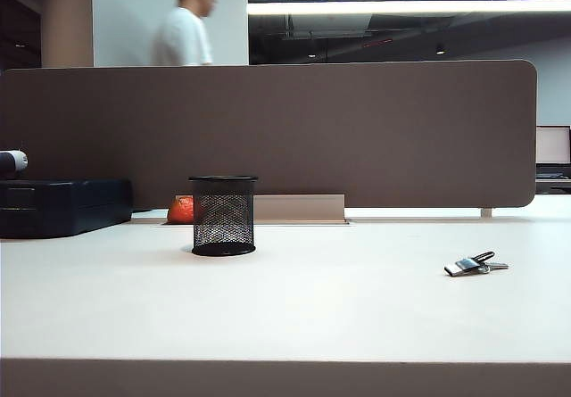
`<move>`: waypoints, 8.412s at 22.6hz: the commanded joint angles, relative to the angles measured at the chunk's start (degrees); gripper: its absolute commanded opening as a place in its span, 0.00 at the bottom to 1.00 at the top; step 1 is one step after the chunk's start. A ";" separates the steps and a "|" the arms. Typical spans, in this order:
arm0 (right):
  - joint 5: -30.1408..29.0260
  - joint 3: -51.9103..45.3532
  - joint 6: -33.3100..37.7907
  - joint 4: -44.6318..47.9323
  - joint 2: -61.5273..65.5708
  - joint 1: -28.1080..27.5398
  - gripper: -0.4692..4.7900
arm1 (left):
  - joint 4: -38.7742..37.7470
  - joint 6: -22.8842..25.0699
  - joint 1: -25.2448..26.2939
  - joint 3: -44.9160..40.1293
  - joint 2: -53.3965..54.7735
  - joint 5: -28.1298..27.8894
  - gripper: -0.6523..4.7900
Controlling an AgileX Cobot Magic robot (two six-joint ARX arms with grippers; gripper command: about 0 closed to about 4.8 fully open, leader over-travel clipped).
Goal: Pick up a bunch of keys from the table, then put them into the black basket.
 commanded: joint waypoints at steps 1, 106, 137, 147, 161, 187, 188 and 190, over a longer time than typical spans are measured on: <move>0.26 0.15 -0.04 0.90 -0.04 0.02 0.08 | 0.66 0.15 0.15 0.15 0.02 -0.02 0.11; -24.52 62.47 16.63 -54.58 83.08 1.27 1.00 | -48.09 -1.97 0.11 48.70 23.76 42.88 0.11; -17.20 62.51 20.02 -40.98 99.01 5.55 0.87 | -48.04 -1.99 0.11 48.98 24.22 42.91 0.11; -16.59 62.49 21.38 -42.27 102.49 5.62 0.48 | -47.67 -1.99 0.11 49.33 24.22 42.88 0.11; -13.53 62.51 21.33 -41.86 102.47 5.62 0.08 | -46.25 -1.99 0.11 50.05 24.22 42.88 0.11; -21.77 82.14 20.87 -50.18 102.29 9.75 0.08 | -46.23 -1.97 0.13 50.05 24.22 42.88 0.11; -22.10 82.84 20.87 -50.25 102.29 10.32 0.08 | -46.23 -1.97 0.13 50.05 24.22 42.86 0.11; -22.23 83.97 20.87 -50.29 102.29 11.47 0.08 | -46.23 -1.97 0.13 50.05 24.22 42.86 0.11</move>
